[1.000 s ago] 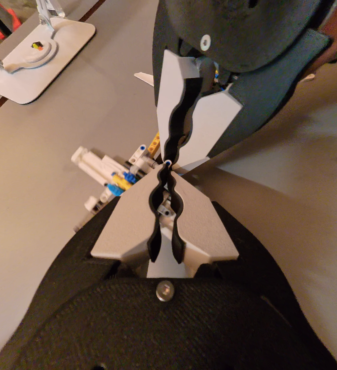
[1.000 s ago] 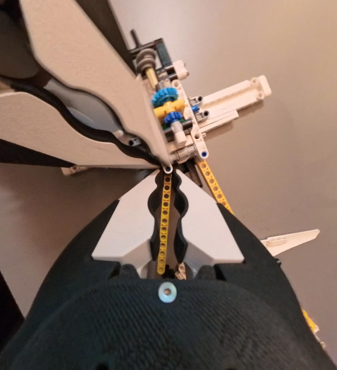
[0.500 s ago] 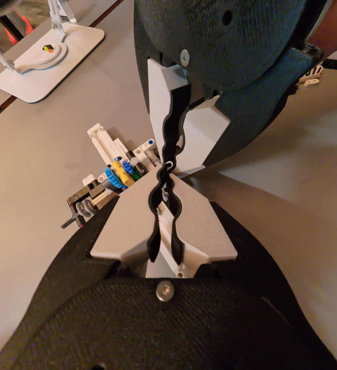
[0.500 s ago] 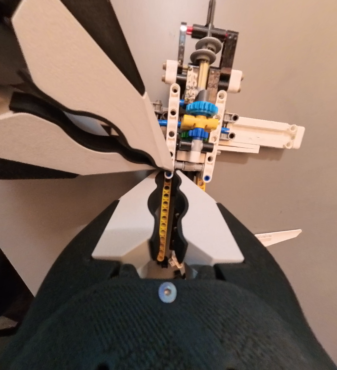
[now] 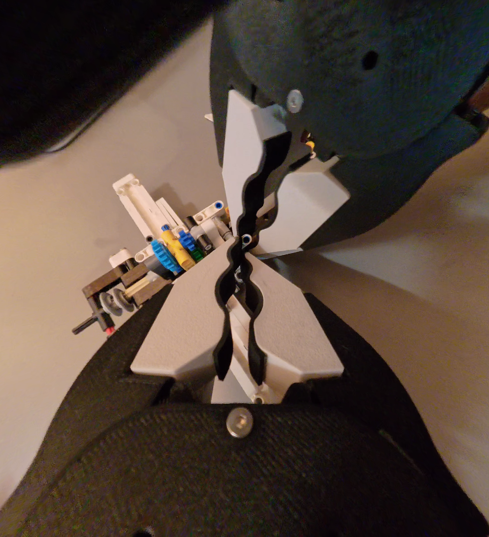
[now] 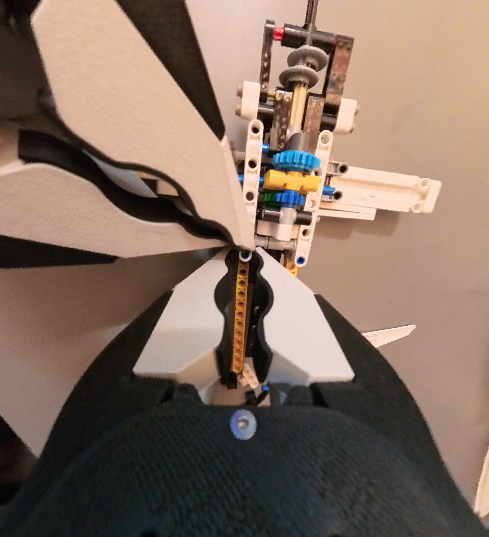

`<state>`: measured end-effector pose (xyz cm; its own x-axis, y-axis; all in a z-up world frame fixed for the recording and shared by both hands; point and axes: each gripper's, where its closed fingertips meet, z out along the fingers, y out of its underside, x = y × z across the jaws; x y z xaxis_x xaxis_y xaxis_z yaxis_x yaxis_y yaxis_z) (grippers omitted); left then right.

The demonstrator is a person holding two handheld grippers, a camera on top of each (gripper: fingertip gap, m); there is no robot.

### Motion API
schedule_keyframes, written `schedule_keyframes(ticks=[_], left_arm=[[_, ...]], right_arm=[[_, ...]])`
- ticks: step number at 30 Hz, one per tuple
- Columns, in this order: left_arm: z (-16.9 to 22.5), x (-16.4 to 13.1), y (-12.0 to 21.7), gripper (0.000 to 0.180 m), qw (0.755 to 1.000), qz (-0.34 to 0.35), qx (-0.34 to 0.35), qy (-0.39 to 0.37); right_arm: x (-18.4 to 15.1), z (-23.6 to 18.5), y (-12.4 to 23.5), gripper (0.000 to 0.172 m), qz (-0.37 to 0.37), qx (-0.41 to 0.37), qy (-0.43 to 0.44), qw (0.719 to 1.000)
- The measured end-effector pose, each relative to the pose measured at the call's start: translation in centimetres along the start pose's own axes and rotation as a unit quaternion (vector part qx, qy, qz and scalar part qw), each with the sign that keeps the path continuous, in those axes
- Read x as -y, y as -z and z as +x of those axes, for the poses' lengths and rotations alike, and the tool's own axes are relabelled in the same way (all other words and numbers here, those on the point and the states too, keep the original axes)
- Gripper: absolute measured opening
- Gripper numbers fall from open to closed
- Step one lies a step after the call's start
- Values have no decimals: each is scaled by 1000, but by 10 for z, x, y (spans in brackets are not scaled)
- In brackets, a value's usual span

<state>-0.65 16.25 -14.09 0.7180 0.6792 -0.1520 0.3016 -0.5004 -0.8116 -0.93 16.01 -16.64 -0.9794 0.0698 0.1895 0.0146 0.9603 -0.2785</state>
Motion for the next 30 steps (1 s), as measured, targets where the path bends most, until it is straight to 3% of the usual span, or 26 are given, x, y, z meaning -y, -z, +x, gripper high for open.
schedule_keyframes(ticks=[5, 8, 10, 13, 17, 21, 24, 25, 27, 28, 30], left_arm=[[6, 4, 1, 0, 1000, 9, -6, -2], [4, 9, 8, 21, 1000, 18, -1, -14], [4, 17, 17, 38, 999, 36, -8, -38], [-3, 20, 25, 60, 995, 22, 3, -98], [-13, 21, 13, 69, 986, -20, -50, -159], [-14, 12, -4, 73, 966, -86, -182, -162], [-27, 7, -20, 75, 956, -121, -196, -182], [-31, 3, -26, 85, 953, -134, -193, -192], [-33, -7, -32, 97, 944, -162, -202, -205], [-31, -12, -33, 95, 940, -173, -213, -204], [-23, -15, -29, 73, 934, -181, -244, -187]], right_arm=[[-5, -1, 3, 6, 74, -20, -15, 997], [-3, 0, 9, 10, 141, -43, -5, 989], [-8, 3, 13, 35, 159, -75, 1, 984], [-13, 1, 22, 53, 189, -106, -10, 976], [-3, -6, 31, 75, 252, -102, -56, 961], [1, -5, 25, 69, 266, -98, -135, 949], [3, -3, 23, 71, 281, -111, -189, 934], [4, -4, 23, 70, 287, -116, -197, 930], [3, -5, 19, 55, 283, -117, -205, 930], [0, -5, 15, 47, 268, -114, -206, 934], [-5, -7, 9, 42, 239, -105, -199, 945]])
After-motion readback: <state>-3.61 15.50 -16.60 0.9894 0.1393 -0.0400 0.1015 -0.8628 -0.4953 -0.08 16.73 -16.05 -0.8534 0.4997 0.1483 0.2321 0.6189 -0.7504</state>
